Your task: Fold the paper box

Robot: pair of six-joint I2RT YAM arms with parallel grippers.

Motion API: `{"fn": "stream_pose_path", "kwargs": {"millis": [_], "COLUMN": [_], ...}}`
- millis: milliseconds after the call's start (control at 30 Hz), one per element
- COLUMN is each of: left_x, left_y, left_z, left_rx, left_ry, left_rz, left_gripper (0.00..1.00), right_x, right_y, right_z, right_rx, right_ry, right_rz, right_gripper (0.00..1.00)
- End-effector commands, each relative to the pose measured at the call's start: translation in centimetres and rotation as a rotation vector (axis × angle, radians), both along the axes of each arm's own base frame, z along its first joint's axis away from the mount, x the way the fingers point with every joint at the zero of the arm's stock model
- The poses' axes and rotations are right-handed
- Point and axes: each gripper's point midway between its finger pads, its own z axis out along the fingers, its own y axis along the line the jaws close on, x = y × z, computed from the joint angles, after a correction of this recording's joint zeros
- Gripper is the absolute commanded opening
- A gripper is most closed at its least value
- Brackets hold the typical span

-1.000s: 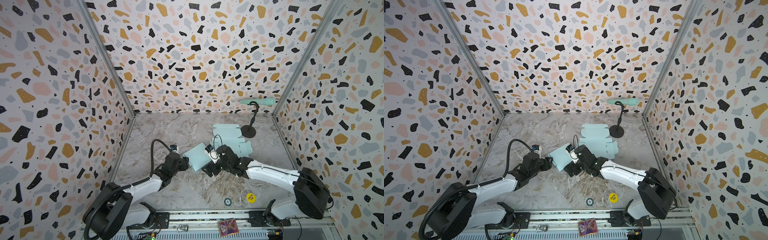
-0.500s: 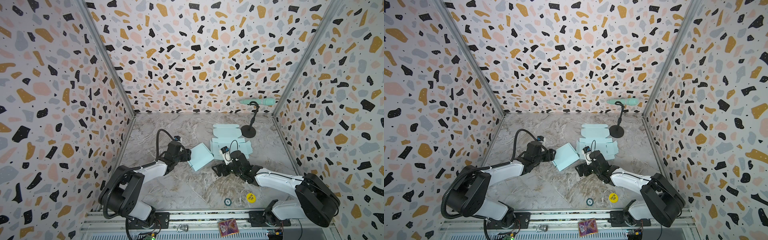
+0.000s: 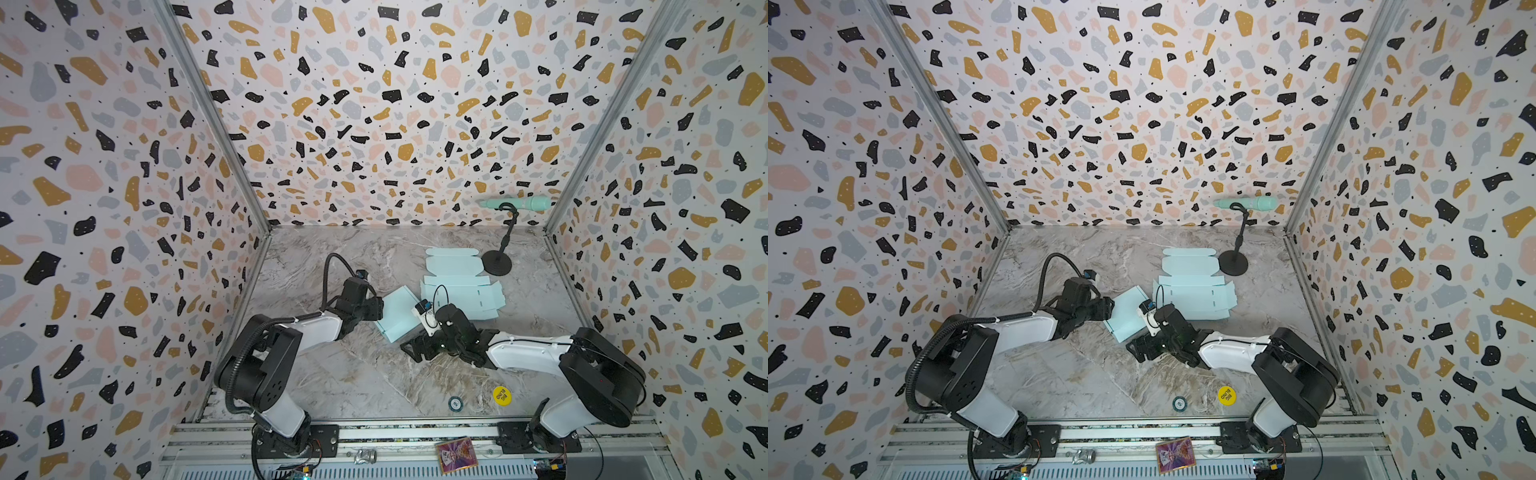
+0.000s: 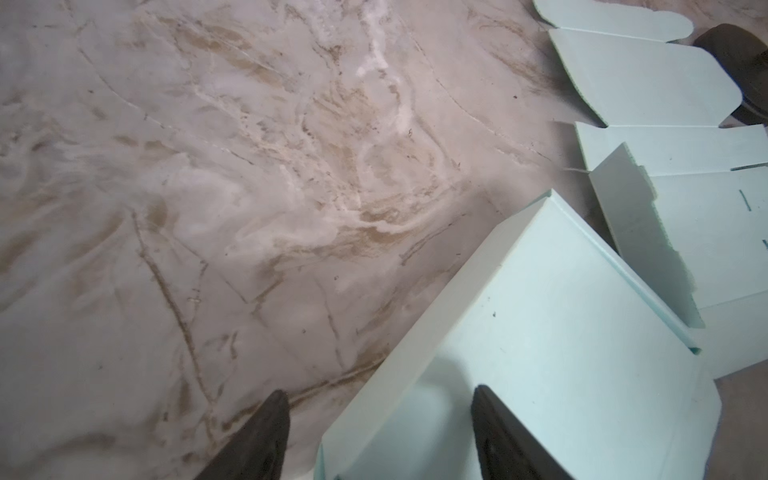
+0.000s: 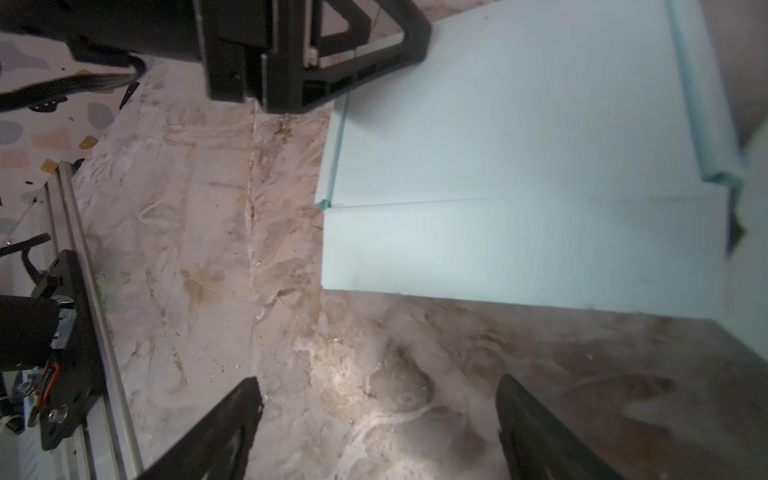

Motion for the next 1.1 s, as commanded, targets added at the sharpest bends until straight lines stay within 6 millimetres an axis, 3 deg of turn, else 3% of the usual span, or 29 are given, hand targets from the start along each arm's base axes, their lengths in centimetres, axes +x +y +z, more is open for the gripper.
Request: {"fn": "stream_pose_path", "kwargs": {"millis": [0,267,500,700,833,1067], "left_x": [-2.4,-5.8,-7.1,-7.2,-7.4,-7.8], "left_y": [0.1,-0.8,-0.7,-0.8,-0.7,-0.7], "left_z": [-1.9,-1.9,-1.6,-1.5,-1.8,-2.1], "left_rx": [0.011,0.003,-0.017,-0.017,-0.013,-0.020], "left_ry": [0.060,0.065,0.067,0.075,0.085,0.093], "left_rz": [-0.008,-0.014,-0.008,-0.016,-0.014,-0.015], "left_gripper": [0.68,0.65,0.64,0.64,0.64,0.63], "right_x": [-0.4,1.0,-0.3,-1.4,-2.1,0.6], "right_y": [0.1,-2.5,-3.2,-2.3,-1.4,-1.6], "right_z": [-0.8,-3.9,-2.6,-2.9,-1.3,-2.6], "right_rx": [-0.024,-0.166,-0.083,-0.054,0.026,-0.088], "right_ry": [-0.018,-0.053,-0.201,-0.249,-0.299,-0.316], "right_rz": [0.026,-0.045,-0.034,0.007,0.027,-0.129], "right_gripper": [0.89,0.87,0.79,0.77,0.79,0.91]}}
